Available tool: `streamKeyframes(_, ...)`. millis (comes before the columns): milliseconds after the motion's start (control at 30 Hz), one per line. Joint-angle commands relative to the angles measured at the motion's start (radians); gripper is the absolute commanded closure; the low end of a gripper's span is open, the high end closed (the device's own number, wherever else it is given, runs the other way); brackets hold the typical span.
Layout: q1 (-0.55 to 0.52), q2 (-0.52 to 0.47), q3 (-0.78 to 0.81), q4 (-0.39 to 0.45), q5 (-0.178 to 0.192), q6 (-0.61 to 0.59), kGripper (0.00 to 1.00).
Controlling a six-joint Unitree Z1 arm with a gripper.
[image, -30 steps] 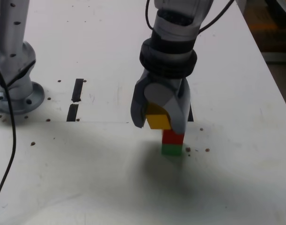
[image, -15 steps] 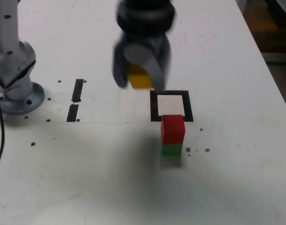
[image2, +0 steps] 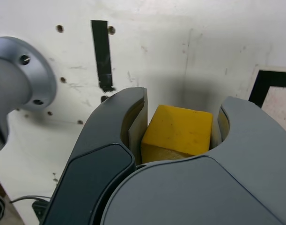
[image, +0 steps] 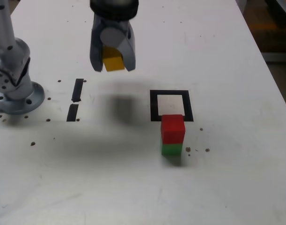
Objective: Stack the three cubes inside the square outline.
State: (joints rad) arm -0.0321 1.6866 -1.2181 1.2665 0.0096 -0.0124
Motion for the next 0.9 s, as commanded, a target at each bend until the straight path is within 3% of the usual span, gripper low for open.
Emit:
streamKeyframes(0,0.033,0.029,0.038,-0.09,-0.016,0.018,0.77)
streamKeyframes(333,0.127,0.149,0.022,-0.223,-0.03,0.1,0.77)
streamKeyframes(667,0.228,0.226,-0.027,-0.249,-0.023,0.169,0.76)
streamKeyframes(867,0.257,0.249,-0.03,-0.25,-0.017,0.187,0.7)
